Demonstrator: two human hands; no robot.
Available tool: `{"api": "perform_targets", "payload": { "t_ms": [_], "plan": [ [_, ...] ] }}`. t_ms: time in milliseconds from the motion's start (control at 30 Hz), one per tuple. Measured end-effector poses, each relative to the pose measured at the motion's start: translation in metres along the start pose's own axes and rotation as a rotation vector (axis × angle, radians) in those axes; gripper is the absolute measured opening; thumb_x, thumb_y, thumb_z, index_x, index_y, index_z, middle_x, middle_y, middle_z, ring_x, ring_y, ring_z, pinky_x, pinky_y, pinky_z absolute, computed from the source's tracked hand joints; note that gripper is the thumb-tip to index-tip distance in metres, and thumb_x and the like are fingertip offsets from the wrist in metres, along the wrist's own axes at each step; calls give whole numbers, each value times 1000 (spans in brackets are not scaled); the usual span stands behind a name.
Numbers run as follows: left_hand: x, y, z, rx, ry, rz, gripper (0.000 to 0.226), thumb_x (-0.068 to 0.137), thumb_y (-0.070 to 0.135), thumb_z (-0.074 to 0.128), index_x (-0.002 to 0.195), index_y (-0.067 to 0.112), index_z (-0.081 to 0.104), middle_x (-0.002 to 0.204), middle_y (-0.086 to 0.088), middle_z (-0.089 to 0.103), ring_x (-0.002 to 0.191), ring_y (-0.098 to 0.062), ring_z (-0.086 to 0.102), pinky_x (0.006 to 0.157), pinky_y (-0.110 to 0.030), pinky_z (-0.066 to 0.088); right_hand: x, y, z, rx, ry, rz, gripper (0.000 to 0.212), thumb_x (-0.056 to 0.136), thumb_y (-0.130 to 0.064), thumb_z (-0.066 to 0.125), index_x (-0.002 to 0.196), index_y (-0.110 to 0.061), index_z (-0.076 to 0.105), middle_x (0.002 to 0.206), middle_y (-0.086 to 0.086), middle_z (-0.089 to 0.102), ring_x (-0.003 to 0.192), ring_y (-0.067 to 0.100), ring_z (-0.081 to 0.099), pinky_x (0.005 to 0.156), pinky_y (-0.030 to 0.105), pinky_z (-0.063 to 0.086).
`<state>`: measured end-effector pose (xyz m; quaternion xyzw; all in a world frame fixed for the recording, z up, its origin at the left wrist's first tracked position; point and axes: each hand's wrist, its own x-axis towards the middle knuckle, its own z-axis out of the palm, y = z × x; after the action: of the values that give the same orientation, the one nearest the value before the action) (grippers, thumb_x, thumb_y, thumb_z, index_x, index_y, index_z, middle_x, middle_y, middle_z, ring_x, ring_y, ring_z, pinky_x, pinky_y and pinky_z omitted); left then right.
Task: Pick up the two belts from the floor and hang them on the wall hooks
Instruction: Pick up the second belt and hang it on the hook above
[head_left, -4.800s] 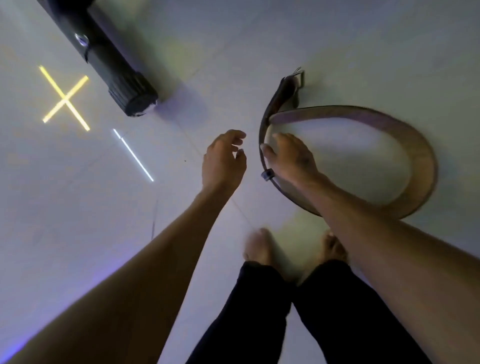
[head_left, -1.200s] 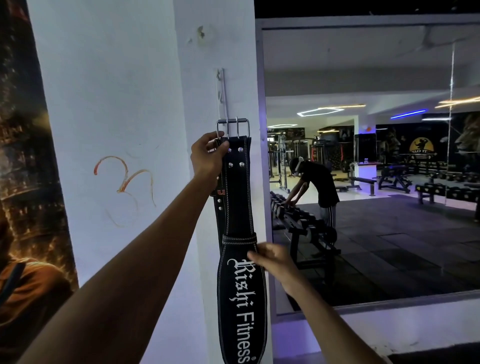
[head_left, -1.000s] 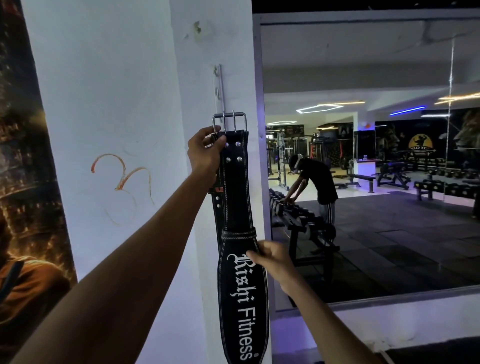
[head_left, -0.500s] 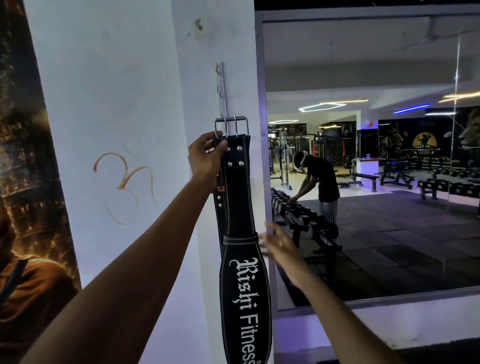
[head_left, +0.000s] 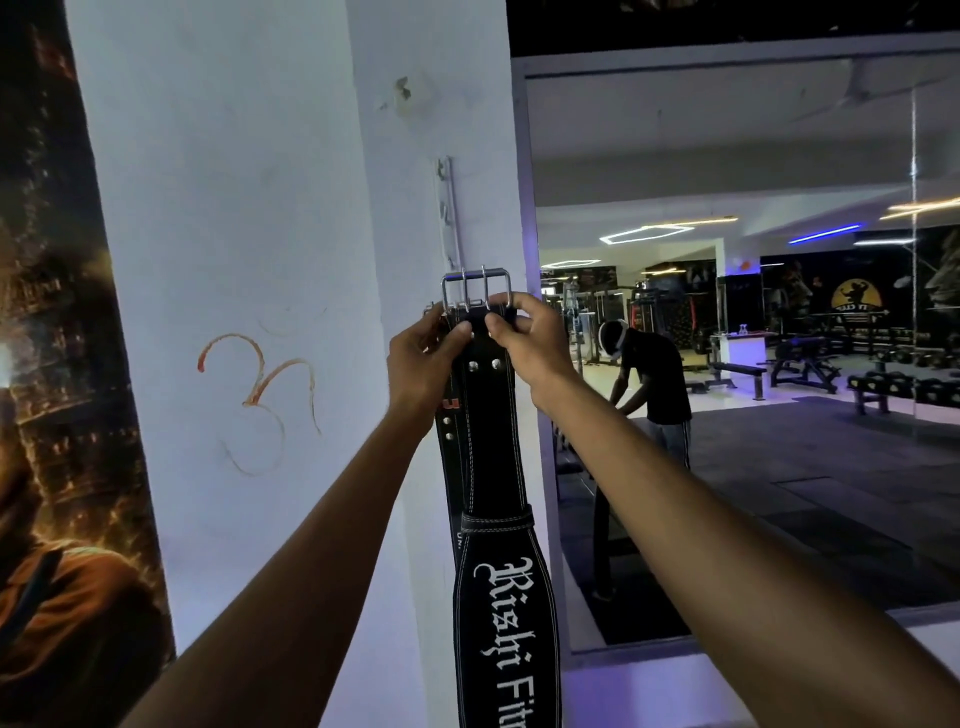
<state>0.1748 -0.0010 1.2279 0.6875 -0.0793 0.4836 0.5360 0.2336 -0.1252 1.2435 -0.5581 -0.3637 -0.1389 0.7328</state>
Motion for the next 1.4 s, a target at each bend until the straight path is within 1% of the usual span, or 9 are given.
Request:
{"api": "perform_targets", "payload": {
  "t_ms": [133,200,300,400,533,933,1133,1300,1400],
  "plan": [
    [-18,-11,-5,25,-163,-53,21,99,10,63,118,5,70,91,-3,75,73,-4,71,64,-24,57,8,-5,-1,50,59,-30,20,90,-2,64,109,-9,68,93,15,73,81,14,68,70,21,55],
    [-33,-29,-6,90,-253,-104,17,99,12,63,105,-2,70,84,-9,71,72,-11,68,66,-25,54,12,-10,-2,64,81,-45,22,90,-1,65,111,-7,68,90,12,71,74,6,65,61,9,50],
    [-58,-59,-13,116,-352,-147,55,91,37,72,94,-16,59,81,-13,56,77,-22,52,70,-35,46,16,-18,-6,96,98,-39,23,91,-1,64,113,-6,67,89,11,69,69,3,61,44,7,45],
    [-86,-72,-13,128,-357,-225,34,97,25,67,71,4,61,66,-5,52,63,-14,50,62,-22,44,19,-22,-11,104,121,-33,24,92,-2,63,115,-6,66,91,9,68,70,2,60,42,5,44],
    [-119,-79,-5,3,-208,-283,19,99,13,61,91,6,76,64,11,74,59,3,67,56,-12,50,15,-15,-12,102,133,-17,24,91,0,63,115,-5,66,92,9,68,74,7,61,43,6,46],
    [-185,-142,-15,148,-450,-416,2,84,24,77,86,23,78,87,-1,80,87,-18,76,85,-39,62,3,14,-22,35,157,34,28,91,1,63,118,-3,65,79,-9,65,71,-2,62,51,3,47],
    [-153,-129,-9,87,-280,-385,29,87,12,78,115,7,73,90,-2,77,81,-6,73,76,-21,56,-1,18,-24,26,144,38,30,89,1,65,119,-4,65,80,-7,68,74,1,64,57,4,49],
    [-178,-149,-11,169,-385,-405,20,82,14,78,98,3,76,98,-17,80,91,-25,78,92,-51,61,0,10,-24,46,127,27,29,90,-2,65,118,-9,65,82,-7,68,80,3,64,78,20,54],
    [-187,-158,-14,255,-426,-394,23,81,18,80,99,7,76,99,-11,81,93,-21,78,92,-50,60,-4,12,-27,34,131,22,30,90,-2,65,119,-7,64,88,0,69,78,-1,63,72,13,50]
  ]
}}
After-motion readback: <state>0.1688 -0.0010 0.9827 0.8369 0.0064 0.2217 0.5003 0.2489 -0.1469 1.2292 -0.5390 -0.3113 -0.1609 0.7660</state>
